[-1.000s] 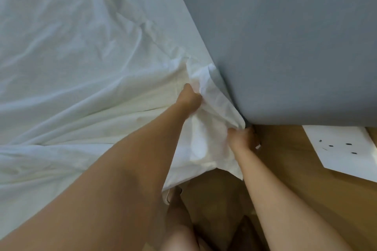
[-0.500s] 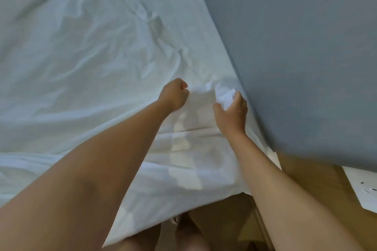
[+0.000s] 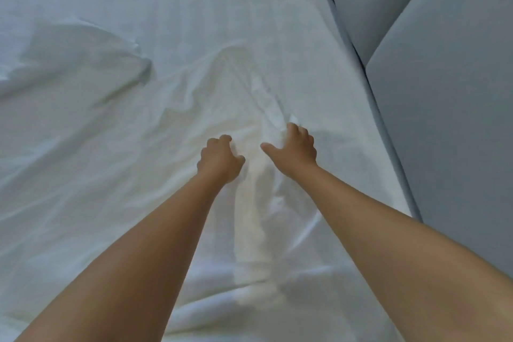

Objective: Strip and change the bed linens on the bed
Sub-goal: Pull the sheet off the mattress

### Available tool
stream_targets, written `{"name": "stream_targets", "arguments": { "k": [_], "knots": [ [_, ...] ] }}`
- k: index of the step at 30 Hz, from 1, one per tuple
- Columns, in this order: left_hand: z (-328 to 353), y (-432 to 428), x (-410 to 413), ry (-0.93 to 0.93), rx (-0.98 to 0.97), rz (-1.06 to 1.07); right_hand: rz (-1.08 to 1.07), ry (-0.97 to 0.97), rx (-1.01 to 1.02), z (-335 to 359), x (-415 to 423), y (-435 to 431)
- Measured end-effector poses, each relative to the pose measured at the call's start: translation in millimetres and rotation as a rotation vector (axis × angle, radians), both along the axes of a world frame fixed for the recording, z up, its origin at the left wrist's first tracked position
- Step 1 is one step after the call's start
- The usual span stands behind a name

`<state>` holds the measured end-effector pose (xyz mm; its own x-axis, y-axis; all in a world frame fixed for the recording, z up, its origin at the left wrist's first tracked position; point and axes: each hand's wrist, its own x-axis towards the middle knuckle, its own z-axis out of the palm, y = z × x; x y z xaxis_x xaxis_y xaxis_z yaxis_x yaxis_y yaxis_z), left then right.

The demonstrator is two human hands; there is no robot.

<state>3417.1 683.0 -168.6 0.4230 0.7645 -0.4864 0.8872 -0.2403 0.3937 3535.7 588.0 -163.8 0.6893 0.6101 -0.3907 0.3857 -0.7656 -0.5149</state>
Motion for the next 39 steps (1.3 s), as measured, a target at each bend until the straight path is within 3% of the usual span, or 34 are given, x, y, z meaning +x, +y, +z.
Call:
{"name": "stream_targets", "arguments": {
  "k": [5, 9, 15, 21, 24, 28, 31, 34, 39],
  "knots": [
    [-24, 76, 15, -0.096, 0.093, 0.22, 0.057, -0.063, -0.063, -38, 27, 80],
    [-32, 117, 25, -0.064, 0.03, 0.324, 0.102, -0.234, -0.033, -59, 21, 116],
    [-58, 121, 31, 0.034, 0.075, 0.391, -0.094, -0.33, -0.025, -68, 49, 120],
    [-45, 123, 38, 0.042, 0.175, 0.216, 0.071, -0.126, 0.03, -52, 58, 113],
    [-22, 106, 76, -0.107, 0.218, 0.184, -0.066, -0.187, 0.087, -32, 97, 93],
    [-7, 34, 177, -0.297, 0.085, -0.075, -0.416, -0.322, 0.06, -21, 177, 21],
    [-23, -13, 223, -0.298, 0.004, -0.024, -0.343, -0.35, -0.056, -40, 183, -14],
    [-45, -23, 223, -0.25, -0.025, -0.001, -0.436, -0.267, -0.123, -70, 180, -32],
    [-43, -17, 207, -0.247, -0.079, -0.111, -0.368, -0.305, -0.045, -72, 169, -48]
  ]
}}
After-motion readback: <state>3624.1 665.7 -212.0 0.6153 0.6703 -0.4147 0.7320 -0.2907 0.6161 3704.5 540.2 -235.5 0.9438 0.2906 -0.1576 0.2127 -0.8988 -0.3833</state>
